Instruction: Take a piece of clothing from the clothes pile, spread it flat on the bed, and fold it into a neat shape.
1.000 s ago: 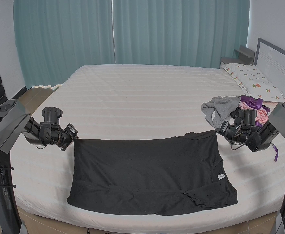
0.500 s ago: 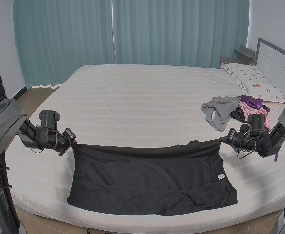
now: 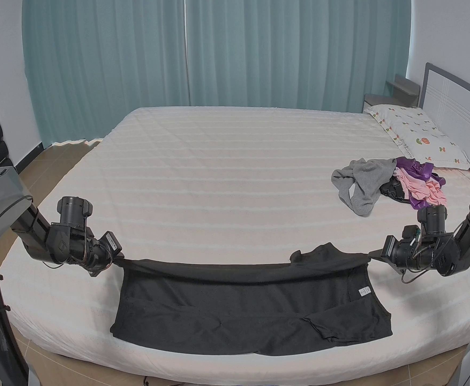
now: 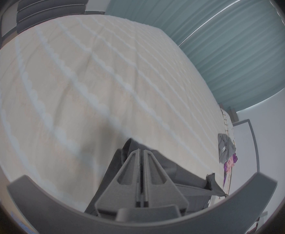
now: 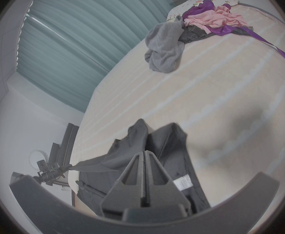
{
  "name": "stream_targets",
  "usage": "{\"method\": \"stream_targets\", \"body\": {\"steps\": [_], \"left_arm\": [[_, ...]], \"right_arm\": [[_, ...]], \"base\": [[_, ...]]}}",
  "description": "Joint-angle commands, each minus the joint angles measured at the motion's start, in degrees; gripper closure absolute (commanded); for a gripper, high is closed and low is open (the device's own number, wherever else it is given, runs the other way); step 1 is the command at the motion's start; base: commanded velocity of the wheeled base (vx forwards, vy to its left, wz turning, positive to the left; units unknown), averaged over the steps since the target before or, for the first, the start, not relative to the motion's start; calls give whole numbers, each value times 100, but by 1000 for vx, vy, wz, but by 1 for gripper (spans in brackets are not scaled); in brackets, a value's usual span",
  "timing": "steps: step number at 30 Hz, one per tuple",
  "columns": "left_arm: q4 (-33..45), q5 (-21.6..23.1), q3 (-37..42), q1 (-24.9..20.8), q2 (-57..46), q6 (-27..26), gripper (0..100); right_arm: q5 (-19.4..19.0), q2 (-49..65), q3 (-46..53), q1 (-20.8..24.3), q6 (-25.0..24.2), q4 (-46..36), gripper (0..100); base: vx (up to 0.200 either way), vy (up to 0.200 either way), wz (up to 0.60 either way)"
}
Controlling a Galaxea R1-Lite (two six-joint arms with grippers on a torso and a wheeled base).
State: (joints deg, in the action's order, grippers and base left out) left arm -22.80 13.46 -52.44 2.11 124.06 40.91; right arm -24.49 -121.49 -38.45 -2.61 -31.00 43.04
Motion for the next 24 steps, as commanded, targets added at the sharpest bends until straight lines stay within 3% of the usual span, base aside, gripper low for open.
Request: {"method": "stream_targets", "body": {"steps": [1, 11, 24], "left_arm": [[-41, 104, 533, 0, -365, -171, 100], [-32, 140, 1131, -35, -383, -540, 100], [-32, 157, 1289, -35, -357, -540, 100]], "right_arm": [[-12, 117, 514, -64, 261, 29, 100], [-3, 108, 1094, -249, 824, 46, 100], [-12, 178, 1252, -416, 956, 37, 100]], "base": [[0, 0, 0], [0, 0, 0], [0, 0, 0]]}}
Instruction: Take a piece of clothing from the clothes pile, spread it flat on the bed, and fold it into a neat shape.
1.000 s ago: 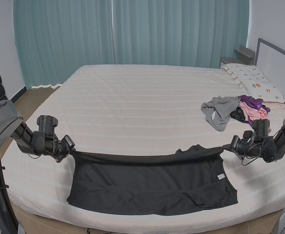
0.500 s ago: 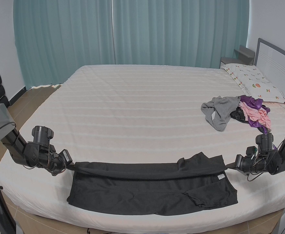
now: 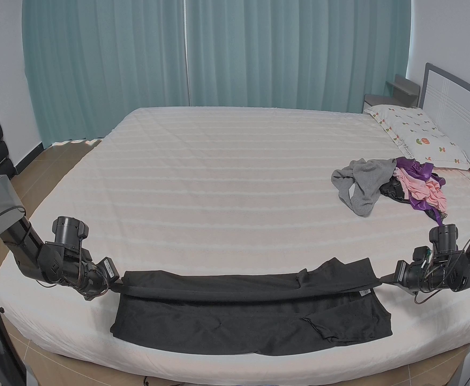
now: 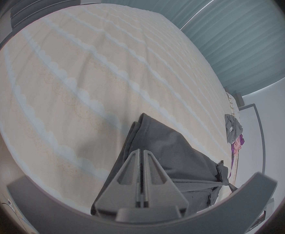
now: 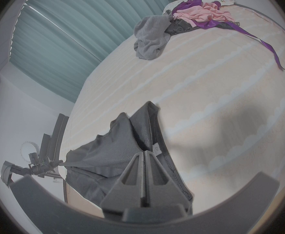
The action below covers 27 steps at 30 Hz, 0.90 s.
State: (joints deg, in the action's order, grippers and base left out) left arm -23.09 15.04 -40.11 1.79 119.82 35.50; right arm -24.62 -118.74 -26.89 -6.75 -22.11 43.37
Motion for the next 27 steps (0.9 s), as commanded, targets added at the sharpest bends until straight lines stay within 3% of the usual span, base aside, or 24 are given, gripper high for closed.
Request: {"method": "stream_targets", "body": {"steps": [1, 3, 13, 14, 15, 16, 22, 27], "left_arm": [[-3, -1, 56, -3, 68, 1, 100], [24, -10, 56, -3, 85, -8, 100], [15, -19, 126, -144, 208, -17, 100], [33, -19, 126, -162, 208, -17, 0], [33, -28, 144, -188, 208, -17, 0], [24, -28, 161, -206, 208, -17, 0], [6, -19, 161, -188, 120, 27, 0], [6, -10, 82, -118, -38, 71, 0]], "right_arm": [[2, -97, 96, -1, 67, 4, 100], [10, -317, 140, 34, 278, 13, 100], [63, -686, 105, 157, 383, 22, 100], [63, -686, 105, 157, 383, 22, 100], [54, -686, 88, 166, 383, 22, 100], [54, -668, 79, 166, 374, 22, 0], [19, -308, -18, 95, 243, 31, 0], [37, -44, -246, 86, -250, 22, 0]], "base": [[0, 0, 0], [0, 0, 0], [0, 0, 0], [0, 0, 0], [0, 0, 0], [0, 0, 0], [0, 0, 0], [0, 0, 0]]}}
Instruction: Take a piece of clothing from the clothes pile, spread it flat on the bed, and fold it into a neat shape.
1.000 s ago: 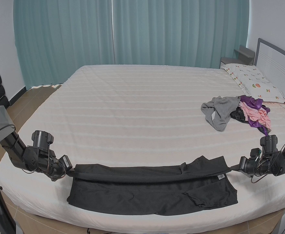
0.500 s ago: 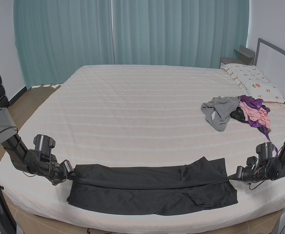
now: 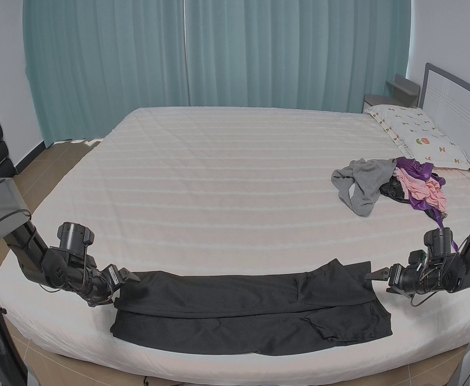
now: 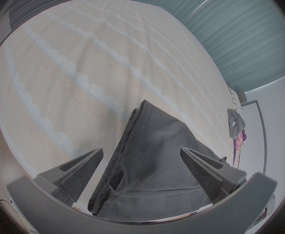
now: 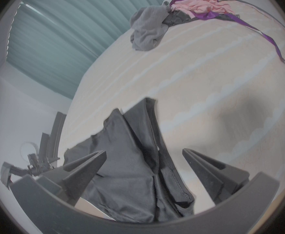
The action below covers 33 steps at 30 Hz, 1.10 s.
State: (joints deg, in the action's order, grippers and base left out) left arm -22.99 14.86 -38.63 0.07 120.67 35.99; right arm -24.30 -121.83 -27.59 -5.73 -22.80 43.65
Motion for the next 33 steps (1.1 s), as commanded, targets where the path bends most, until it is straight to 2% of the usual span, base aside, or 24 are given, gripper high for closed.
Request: {"method": "stream_targets", "body": {"steps": [1, 8, 14, 19, 20, 24, 33], "left_arm": [[-4, 8, -83, 54, -114, 31, 0], [-21, -36, -540, 19, 114, 339, 0], [-12, -282, -944, -16, 642, 339, 0], [-21, -335, -988, -34, 703, 304, 0], [-21, -335, -988, -42, 703, 304, 100], [-74, -370, -1076, -34, 773, 304, 100], [-636, -897, -1050, -7, 940, 471, 100]], "right_arm": [[4, 257, -221, 10, -260, -6, 0], [21, 37, -449, 107, -568, 3, 0], [48, -183, -713, 151, -972, 3, 0], [39, -394, -792, 160, -1016, 12, 0], [39, -429, -801, 160, -1016, 12, 0], [48, -508, -810, 125, -1016, 29, 0], [48, -517, -801, 54, -1025, 205, 0]], "base": [[0, 0, 0], [0, 0, 0], [0, 0, 0], [0, 0, 0], [0, 0, 0], [0, 0, 0], [0, 0, 0]]}}
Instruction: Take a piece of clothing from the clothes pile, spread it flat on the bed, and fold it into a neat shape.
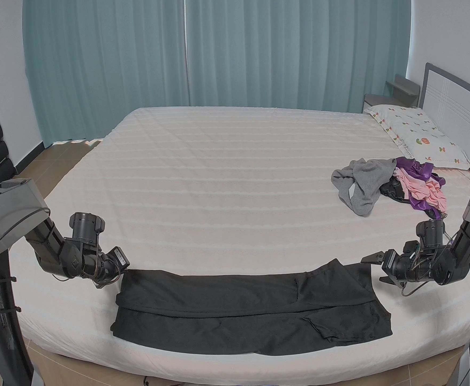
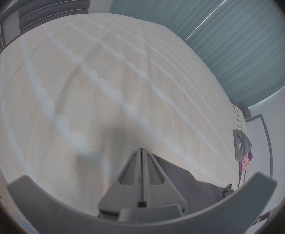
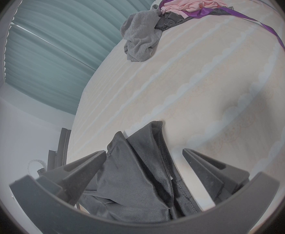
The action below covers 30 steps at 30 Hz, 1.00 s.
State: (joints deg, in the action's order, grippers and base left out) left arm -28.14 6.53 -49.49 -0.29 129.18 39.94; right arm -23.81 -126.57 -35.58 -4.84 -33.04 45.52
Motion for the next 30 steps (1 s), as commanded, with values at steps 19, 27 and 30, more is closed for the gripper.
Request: {"method": "stream_targets", "body": {"steps": [19, 27, 30], "left_arm": [[-412, -100, 107, 135, 54, 401, 100], [-394, -100, 115, 126, 63, 392, 100], [-377, -100, 115, 126, 63, 392, 100]], "right_arm": [[192, -465, -335, 53, -124, 159, 100], [254, -649, -502, 115, -247, 212, 100], [315, -649, -502, 88, -265, 317, 100]], "base": [[0, 0, 0], [0, 0, 0], [0, 0, 0]]}}
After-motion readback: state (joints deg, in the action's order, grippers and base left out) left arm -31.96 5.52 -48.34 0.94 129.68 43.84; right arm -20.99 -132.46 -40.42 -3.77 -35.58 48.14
